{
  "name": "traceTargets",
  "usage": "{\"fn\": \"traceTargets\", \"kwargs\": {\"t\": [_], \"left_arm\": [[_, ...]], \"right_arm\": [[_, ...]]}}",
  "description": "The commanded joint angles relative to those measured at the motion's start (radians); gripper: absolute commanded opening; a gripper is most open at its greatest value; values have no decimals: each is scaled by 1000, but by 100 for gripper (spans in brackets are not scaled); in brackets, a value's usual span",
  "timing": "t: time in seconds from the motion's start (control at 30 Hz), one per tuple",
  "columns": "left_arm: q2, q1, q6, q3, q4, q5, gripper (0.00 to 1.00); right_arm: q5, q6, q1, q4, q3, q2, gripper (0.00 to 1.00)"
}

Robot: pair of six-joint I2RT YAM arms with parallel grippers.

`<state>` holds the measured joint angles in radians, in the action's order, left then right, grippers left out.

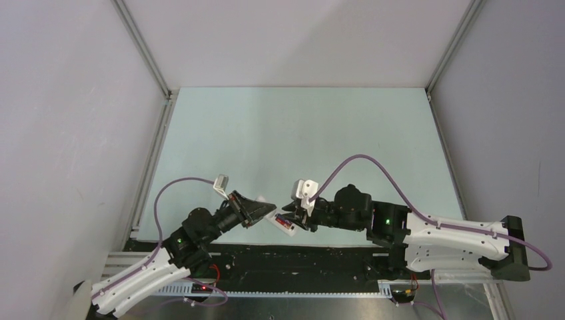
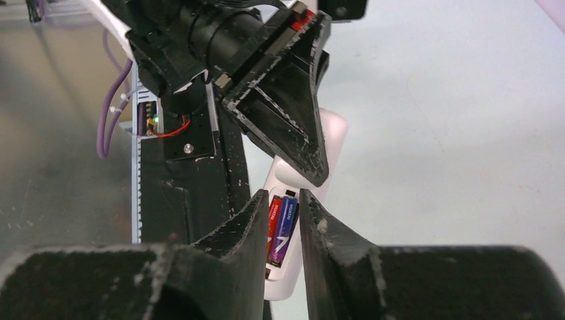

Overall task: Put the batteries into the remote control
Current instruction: Load the battery into the remote control.

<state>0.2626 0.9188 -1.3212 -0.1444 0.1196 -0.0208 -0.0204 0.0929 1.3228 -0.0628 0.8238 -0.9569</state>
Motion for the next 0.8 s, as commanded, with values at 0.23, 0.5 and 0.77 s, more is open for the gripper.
{"fn": "traceTargets", "kwargs": {"t": [0.23,0.5,0.77], "left_arm": [[54,1,-4,-71,48,-78,0],[105,1,28,-101,48,-124,0],[104,0,35,-105,47,-130,0]], "right_arm": [[209,144,-25,47,29,-36,22],[259,185,-30,89,28,-98,16],[245,192,-44,85,28,-108,13]]}}
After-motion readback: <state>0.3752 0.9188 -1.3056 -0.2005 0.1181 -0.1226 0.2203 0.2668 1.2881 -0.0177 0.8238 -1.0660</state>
